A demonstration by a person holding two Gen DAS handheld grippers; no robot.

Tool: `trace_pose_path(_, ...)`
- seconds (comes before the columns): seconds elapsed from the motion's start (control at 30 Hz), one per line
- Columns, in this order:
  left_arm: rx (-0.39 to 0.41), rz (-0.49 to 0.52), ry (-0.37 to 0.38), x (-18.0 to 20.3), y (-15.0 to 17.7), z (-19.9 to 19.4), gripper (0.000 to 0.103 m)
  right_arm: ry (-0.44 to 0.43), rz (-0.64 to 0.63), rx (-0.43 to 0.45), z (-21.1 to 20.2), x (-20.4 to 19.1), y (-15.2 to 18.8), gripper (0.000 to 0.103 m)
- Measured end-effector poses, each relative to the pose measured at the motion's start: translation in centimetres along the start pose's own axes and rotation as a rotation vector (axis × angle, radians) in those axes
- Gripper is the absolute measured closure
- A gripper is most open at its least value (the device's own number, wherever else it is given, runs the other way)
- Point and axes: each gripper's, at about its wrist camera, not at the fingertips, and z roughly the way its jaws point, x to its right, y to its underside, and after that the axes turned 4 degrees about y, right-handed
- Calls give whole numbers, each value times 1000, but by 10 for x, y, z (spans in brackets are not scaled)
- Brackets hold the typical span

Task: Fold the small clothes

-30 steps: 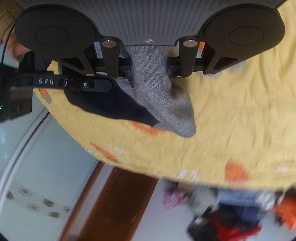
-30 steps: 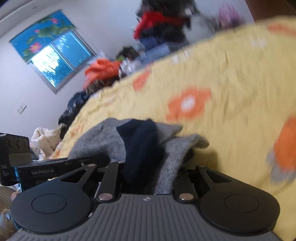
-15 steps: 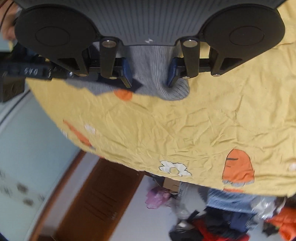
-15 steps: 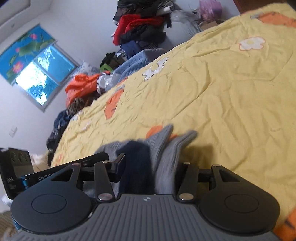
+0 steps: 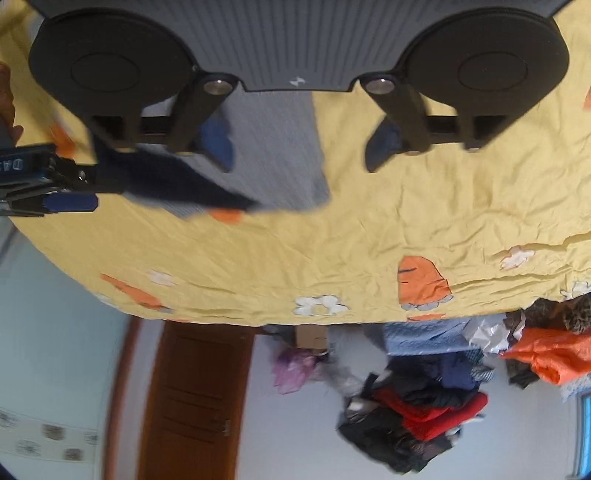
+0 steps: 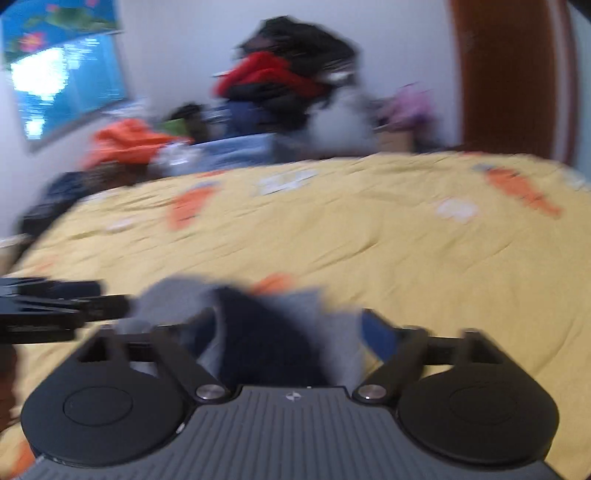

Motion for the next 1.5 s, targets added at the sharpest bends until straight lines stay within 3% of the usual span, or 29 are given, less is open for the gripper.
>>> trace_pose_path(0.1,-15,80,-21,18,30,-29,23,45,-22,-7,-41,-5,30,12)
trace_pose_path(0.17,-9,121,-16,25,51,-45,22,-7,49,-26,-67,0,47,24)
trace_pose_path(0.27,-47,138,-24,28,78,-56,22,-87,140,-83,-81,3,73,35)
trace_pose_path(0.4,-99,101,-50,27,100,-58,22,-73,133,-119,-76,-13,94,48)
trace_pose_path(0.43,-108,91,-63,26,103,-59,22,-61,118,-121,-74,-16,98,64)
trace_pose_path(0.47,-115,79,-69,24,104,-58,21,-36,103,-126,-71,-20,100,88)
trace_pose_path(0.6,-152,14,-82,11,108,-62,20,-47,140,-135,-82,-22,103,90)
trace_pose_path(0.8,-176,29,-67,14,108,-74,21,-35,138,-211,-88,-21,114,90)
trace_pose_path(0.93,-119,27,-39,24,96,-85,21,-53,203,-59,-112,-7,84,66)
trace_pose_path(0.97,-112,21,-23,27,92,-85,21,-47,222,-40,-110,-2,75,65)
trace_pose_path(1.07,-103,4,-18,38,82,-77,21,-81,318,-44,-80,20,54,65)
trace_pose_path(1.23,-79,49,-14,67,74,-67,21,-204,537,-98,-26,49,48,65)
trace_pose_path(1.37,-86,90,-2,86,74,-57,21,-180,592,-102,-11,49,51,65)
trace_pose_path(1.5,-129,96,29,98,81,-41,21,-223,681,-76,0,59,54,65)
